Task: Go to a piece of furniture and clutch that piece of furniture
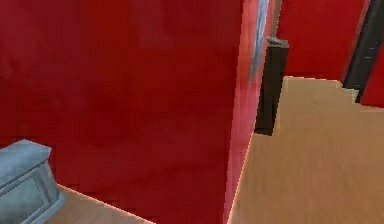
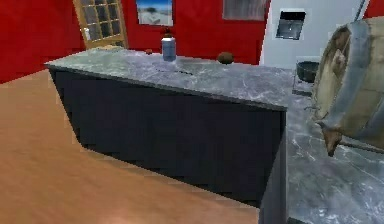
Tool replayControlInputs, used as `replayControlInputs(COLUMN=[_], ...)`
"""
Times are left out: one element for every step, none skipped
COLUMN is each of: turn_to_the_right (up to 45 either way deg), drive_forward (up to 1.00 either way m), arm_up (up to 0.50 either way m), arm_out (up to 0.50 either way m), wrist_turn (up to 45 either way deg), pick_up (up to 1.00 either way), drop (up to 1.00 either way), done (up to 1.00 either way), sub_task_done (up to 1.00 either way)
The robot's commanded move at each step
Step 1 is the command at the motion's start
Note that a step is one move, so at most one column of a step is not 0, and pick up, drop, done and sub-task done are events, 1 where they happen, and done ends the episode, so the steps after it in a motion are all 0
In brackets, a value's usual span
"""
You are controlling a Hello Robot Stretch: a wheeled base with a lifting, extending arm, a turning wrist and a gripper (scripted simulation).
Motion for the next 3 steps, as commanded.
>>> replayControlInputs(turn_to_the_right=[-3.0, 0.0, 45.0], drive_forward=[0.00, 0.30, 0.00], arm_up=[0.00, 0.00, 0.00], arm_out=[0.00, 0.00, 0.00], wrist_turn=[0.0, 0.0, 0.0], pick_up=[0.00, 0.00, 0.00], drop=[0.00, 0.00, 0.00], done=[0.00, 0.00, 0.00], sub_task_done=[0.00, 0.00, 0.00])
